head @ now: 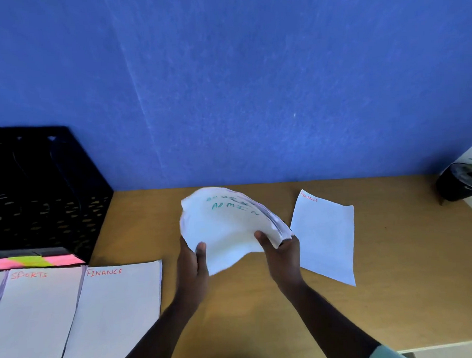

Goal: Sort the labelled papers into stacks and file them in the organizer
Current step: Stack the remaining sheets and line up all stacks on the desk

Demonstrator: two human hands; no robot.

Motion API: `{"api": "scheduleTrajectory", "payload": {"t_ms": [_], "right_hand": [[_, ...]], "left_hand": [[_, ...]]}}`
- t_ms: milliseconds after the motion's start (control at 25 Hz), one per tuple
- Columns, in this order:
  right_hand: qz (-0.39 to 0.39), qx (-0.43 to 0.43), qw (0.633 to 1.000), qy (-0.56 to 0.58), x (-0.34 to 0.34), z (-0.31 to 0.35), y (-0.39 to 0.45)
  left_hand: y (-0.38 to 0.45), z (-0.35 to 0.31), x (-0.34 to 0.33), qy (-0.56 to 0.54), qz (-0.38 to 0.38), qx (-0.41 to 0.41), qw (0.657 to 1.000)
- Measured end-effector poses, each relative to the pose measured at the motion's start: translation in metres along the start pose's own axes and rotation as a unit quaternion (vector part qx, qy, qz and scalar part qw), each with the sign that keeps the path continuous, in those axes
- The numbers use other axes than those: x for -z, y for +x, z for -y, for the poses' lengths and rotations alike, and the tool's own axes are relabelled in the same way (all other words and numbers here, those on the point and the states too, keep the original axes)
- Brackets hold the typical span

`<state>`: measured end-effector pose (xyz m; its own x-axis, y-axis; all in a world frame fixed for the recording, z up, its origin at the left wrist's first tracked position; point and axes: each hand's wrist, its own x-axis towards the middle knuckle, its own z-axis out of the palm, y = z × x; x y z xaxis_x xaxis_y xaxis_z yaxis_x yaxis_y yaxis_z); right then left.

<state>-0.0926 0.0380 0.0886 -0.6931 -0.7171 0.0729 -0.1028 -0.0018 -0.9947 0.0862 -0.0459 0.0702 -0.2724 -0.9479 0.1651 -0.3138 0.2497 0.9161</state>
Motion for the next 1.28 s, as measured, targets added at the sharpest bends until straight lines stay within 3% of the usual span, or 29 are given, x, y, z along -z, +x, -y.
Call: {"api": "scheduleTrajectory", "payload": {"t_ms": [120, 320, 520, 640, 720, 800, 920, 1080, 1160, 1280], "right_hand": [[-0.003, 0.021, 1.000, 0.013, 0.002, 0.004, -0.005], [0.016, -0.053, 0.990, -0.128, 0.003, -0.016, -0.008], [-0.052, -0.091, 0.988, -0.115, -0.002, -0.016, -0.007], [-0.112, -0.190, 0.973, 0.069, 0.004, -0.022, 0.000], [-0.111, -0.255, 0.936, 0.216, 0.008, -0.023, 0.000], [-0.079, -0.290, 0.905, 0.300, 0.008, -0.027, -0.005], [0.013, -0.288, 0.893, 0.346, 0.002, -0.036, -0.018], [0.019, -0.270, 0.913, 0.304, 0.028, -0.038, -0.006], [0.016, -0.252, 0.942, 0.220, 0.053, -0.031, 0.014], [0.099, -0.210, 0.970, 0.073, 0.065, -0.019, 0.035]], "left_hand": [[0.003, -0.015, 0.005, -0.005, -0.011, -0.053, 0.999], [0.003, -0.003, -0.005, -0.021, 0.019, -0.023, 0.999], [0.007, 0.011, -0.011, -0.019, 0.024, 0.033, 0.999], [0.005, 0.027, -0.005, -0.001, -0.009, 0.073, 0.997], [0.001, 0.036, -0.001, 0.012, -0.028, 0.187, 0.982], [-0.002, 0.038, 0.002, -0.018, -0.012, 0.241, 0.970], [-0.004, 0.031, 0.002, -0.186, 0.015, 0.252, 0.950], [0.009, 0.044, 0.017, -0.098, -0.037, 0.190, 0.976], [0.013, 0.048, 0.025, -0.064, -0.043, 0.160, 0.984], [0.013, 0.034, 0.027, -0.061, -0.049, 0.099, 0.992]]}}
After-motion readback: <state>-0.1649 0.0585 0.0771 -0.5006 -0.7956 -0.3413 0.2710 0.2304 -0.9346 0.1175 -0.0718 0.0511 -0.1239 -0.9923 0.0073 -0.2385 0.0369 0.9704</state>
